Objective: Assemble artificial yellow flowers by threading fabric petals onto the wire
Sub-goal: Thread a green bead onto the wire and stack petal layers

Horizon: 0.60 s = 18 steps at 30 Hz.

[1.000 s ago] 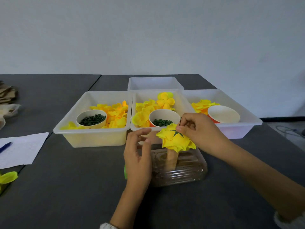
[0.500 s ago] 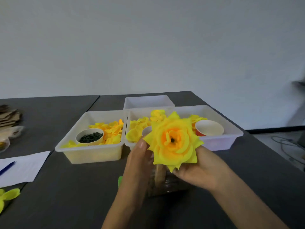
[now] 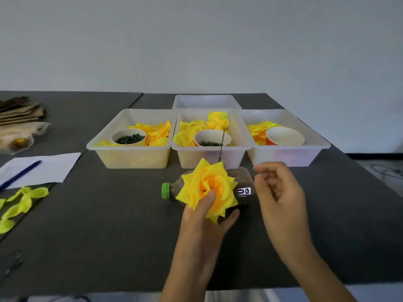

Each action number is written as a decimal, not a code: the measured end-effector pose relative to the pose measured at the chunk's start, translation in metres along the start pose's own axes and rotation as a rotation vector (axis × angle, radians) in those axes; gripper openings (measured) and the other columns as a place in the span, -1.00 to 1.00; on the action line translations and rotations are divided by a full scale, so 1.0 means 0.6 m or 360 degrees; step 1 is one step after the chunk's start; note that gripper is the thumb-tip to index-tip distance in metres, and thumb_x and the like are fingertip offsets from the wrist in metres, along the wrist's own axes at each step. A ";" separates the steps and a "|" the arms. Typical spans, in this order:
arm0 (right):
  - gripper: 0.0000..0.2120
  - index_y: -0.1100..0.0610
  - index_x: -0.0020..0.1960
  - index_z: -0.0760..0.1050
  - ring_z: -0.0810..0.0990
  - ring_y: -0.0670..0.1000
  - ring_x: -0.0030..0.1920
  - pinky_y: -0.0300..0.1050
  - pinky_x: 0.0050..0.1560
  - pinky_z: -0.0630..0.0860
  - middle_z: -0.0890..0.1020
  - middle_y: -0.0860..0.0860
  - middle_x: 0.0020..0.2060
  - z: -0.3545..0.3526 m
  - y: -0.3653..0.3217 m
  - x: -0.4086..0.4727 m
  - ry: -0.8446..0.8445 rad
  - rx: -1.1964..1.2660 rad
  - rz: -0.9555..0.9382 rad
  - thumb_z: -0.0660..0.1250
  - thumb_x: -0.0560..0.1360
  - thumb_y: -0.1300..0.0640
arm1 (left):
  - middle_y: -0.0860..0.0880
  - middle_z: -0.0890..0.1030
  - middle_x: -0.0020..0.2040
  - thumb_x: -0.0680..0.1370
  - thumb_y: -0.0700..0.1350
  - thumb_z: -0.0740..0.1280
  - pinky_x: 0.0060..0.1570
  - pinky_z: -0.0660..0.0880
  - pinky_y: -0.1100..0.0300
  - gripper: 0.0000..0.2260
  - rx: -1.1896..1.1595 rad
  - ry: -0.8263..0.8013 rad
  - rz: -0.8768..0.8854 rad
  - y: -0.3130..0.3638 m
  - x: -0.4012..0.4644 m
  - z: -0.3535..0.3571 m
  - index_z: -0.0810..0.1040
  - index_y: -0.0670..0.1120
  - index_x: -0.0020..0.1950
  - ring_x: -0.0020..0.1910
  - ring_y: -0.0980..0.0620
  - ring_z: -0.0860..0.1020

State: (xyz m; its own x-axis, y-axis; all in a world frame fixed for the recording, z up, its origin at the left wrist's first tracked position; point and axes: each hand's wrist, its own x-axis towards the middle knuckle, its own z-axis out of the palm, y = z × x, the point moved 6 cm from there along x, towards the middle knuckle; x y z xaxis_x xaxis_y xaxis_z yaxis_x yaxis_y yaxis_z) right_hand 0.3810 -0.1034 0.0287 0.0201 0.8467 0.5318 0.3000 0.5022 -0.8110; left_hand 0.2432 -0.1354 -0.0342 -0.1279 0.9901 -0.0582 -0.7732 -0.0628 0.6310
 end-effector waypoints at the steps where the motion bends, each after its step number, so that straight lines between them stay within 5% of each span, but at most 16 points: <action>1: -0.83 0.00 0.05 0.52 0.57 -0.10 -0.07 -0.36 -0.11 0.48 0.56 -0.14 -0.11 -0.003 -0.023 -0.007 -0.0044 -0.0061 -0.0204 0.31 0.54 0.23 | -0.15 0.58 0.30 0.40 -0.09 0.44 0.23 0.48 -0.27 -0.44 -0.0041 -0.0015 -0.0014 -0.006 -0.002 0.002 0.45 -0.05 0.40 0.27 -0.13 0.57; 3: -0.79 -0.01 0.11 0.51 0.56 -0.13 -0.03 -0.45 -0.10 0.45 0.52 -0.14 -0.01 0.007 -0.054 -0.022 -0.0223 -0.0186 -0.0413 0.34 0.49 0.17 | -0.22 0.54 0.33 0.45 -0.13 0.39 0.18 0.53 -0.20 -0.46 -0.0092 -0.0109 -0.0027 -0.015 -0.008 0.014 0.41 -0.13 0.43 0.31 -0.20 0.53; 7: -0.60 -0.15 0.30 0.42 0.42 -0.20 0.23 -0.36 0.08 0.49 0.38 -0.20 0.19 0.041 -0.061 -0.037 -0.0567 -0.0550 -0.0451 0.39 0.49 0.01 | -0.19 0.63 0.15 0.50 -0.19 0.34 -0.11 0.62 0.04 -0.62 -0.0325 -0.0213 -0.0121 -0.034 -0.020 0.020 0.49 -0.20 0.32 0.06 -0.09 0.65; 13: -0.65 -0.12 0.21 0.45 0.36 -0.16 0.20 -0.22 -0.01 0.55 0.35 -0.14 0.15 0.061 -0.045 -0.043 -0.0687 -0.0774 -0.0458 0.42 0.46 0.06 | -0.20 0.50 0.37 0.51 0.02 0.28 0.27 0.43 -0.03 -0.49 -0.0532 -0.0235 -0.0223 -0.045 -0.029 0.010 0.46 -0.18 0.41 0.32 -0.15 0.49; 18: -0.68 -0.11 0.22 0.44 0.50 -0.11 0.07 -0.29 -0.04 0.53 0.41 -0.13 0.12 0.071 -0.029 -0.051 -0.0731 -0.0831 -0.0361 0.39 0.50 0.00 | -0.18 0.61 0.20 0.55 0.03 0.26 0.14 0.55 0.08 -0.62 -0.0509 -0.0160 -0.0236 -0.059 -0.029 0.001 0.66 -0.18 0.17 0.13 -0.07 0.62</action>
State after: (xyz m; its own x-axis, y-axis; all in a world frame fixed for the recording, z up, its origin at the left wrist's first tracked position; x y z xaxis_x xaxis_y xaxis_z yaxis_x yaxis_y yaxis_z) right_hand 0.3343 -0.1306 0.0161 -0.4643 0.7776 0.4241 0.6673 0.6219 -0.4098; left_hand 0.2732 -0.1505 -0.0552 0.0497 0.9978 -0.0449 -0.9359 0.0622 0.3466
